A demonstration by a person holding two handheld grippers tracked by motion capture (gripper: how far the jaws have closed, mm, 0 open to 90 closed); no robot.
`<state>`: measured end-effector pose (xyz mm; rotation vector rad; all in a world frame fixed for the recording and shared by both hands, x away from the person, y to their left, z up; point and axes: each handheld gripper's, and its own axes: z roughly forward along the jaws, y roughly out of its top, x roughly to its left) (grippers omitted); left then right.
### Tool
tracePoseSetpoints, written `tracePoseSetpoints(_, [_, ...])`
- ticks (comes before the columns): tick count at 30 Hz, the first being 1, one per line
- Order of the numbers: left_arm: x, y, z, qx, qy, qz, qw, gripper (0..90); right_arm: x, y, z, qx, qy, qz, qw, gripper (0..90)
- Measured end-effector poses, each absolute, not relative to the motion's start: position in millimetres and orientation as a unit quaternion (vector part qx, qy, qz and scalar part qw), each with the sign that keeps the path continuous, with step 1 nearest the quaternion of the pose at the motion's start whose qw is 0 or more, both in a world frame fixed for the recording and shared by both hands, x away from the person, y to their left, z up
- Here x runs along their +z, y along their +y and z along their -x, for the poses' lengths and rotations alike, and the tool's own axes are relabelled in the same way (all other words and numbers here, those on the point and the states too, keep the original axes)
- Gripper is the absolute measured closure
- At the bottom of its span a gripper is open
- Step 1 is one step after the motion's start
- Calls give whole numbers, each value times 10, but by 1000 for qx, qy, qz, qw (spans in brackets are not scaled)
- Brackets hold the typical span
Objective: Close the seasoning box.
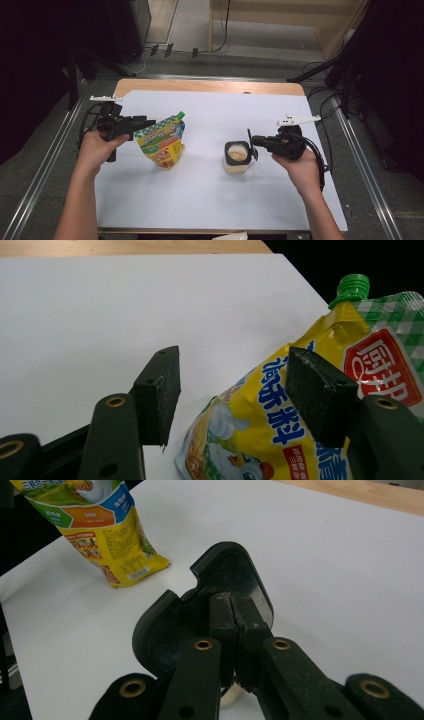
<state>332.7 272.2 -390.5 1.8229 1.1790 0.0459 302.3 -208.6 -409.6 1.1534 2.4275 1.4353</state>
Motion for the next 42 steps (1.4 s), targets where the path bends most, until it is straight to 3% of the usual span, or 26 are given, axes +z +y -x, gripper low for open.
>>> tracePoseSetpoints(42, [-3970,2734,-3347,7,486,-745,458,395,-4349,-1582,-2977,433,835,-340,17,900])
